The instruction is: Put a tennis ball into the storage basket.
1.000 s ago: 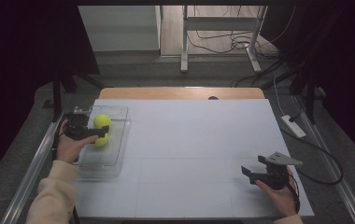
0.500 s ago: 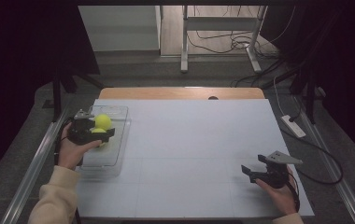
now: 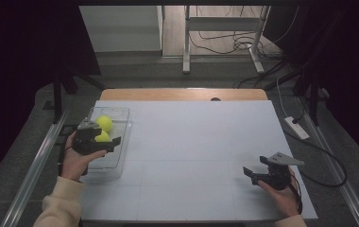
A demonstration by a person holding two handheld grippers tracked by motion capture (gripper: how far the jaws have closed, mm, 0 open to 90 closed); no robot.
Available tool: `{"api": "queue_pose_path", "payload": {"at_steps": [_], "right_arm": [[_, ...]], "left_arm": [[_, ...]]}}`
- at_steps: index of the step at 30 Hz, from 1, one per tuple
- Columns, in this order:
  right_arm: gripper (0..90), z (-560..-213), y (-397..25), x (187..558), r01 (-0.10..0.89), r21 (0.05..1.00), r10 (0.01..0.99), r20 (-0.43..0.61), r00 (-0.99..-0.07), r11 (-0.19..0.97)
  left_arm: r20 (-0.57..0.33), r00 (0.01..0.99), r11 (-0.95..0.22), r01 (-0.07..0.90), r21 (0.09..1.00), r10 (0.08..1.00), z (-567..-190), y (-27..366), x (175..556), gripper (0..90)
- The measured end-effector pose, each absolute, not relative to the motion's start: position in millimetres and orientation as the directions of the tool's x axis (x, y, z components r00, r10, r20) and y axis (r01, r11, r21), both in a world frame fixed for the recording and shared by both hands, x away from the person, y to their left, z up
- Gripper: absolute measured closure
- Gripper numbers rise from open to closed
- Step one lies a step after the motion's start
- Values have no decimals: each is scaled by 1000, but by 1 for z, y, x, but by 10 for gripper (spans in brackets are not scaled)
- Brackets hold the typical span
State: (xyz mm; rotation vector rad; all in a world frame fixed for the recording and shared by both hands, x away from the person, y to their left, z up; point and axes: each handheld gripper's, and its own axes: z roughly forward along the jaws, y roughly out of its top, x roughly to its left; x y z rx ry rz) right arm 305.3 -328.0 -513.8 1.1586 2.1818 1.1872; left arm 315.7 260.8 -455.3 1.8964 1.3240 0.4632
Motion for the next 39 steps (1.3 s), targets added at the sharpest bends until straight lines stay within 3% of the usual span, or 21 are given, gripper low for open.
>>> {"api": "queue_pose_path", "payload": {"at_steps": [26,39], "right_arm": [[141,-509,-326,300,468,830,815,29,-579,303],[142,-506,-329,299,460,843,814,47,-579,279]], "left_arm": [[-145,550,-222,546,808,823,-473,220,270,127],[-138,557,-233,543,807,819,-480,217,268,126]]}}
